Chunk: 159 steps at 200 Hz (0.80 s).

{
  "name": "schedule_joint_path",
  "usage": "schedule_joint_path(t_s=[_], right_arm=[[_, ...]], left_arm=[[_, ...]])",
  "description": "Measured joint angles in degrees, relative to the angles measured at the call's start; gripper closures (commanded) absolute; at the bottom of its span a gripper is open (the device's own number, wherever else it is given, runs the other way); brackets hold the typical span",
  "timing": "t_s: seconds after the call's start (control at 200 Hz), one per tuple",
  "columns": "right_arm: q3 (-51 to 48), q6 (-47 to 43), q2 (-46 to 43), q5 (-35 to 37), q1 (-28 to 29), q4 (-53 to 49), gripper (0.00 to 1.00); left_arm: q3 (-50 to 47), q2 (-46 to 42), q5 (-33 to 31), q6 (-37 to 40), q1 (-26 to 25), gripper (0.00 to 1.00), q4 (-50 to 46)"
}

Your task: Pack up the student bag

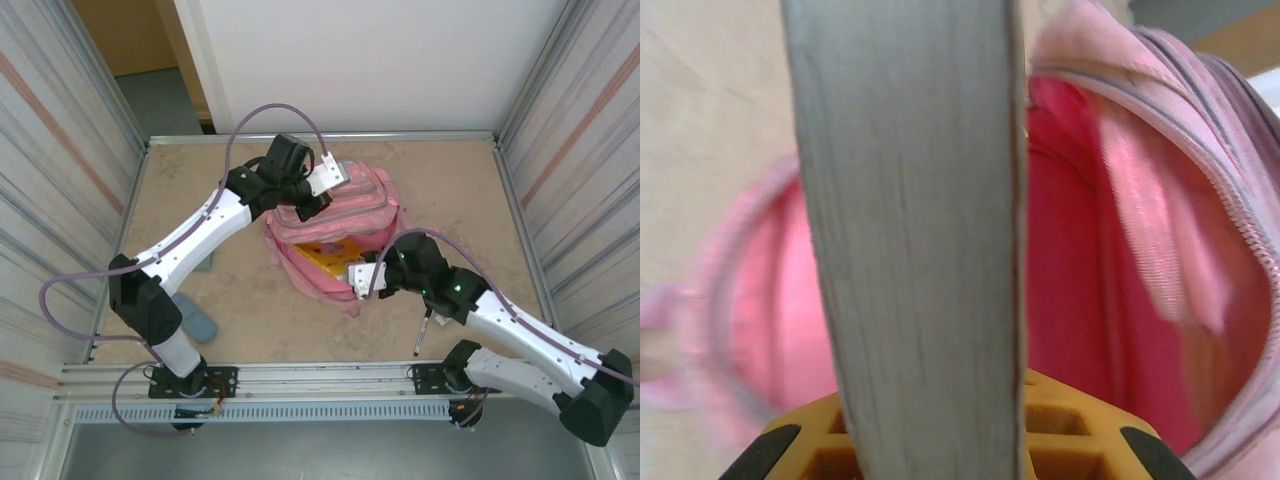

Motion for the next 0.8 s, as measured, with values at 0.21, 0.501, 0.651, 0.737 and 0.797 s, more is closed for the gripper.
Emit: schedule_joint_path(t_s=[0.21,0.501,0.651,0.737,0.797], right_arm=[[0.7,-10.7,8.7,6.4,-2.0,10.2,1.0],[0.7,-20.2,19.8,12.5,-4.3,23.7,0.99],[0.7,-22.1,26.9,16.4,-2.4,30.3,0.99],[1.1,-22.4,31.0,18.7,-1.3,33.2,0.98],[2.1,-22.4,34.3,20.2,-0.8,35.1,0.98]], left_arm=[[-3.2,-3.0,0.2,-0.7,-0.4,1.0,2.1],[-4.0,-4.6,0.4,-1.1,-0.5,1.0,3.6],[-4.0,-4.6,0.5,-1.0,-0.5,1.0,3.6],[-4.0,-4.7,0.7,-1.0,-0.4,1.0,3.6],[-4.0,-4.7,1.2,-1.1,-0.4,1.0,3.6]])
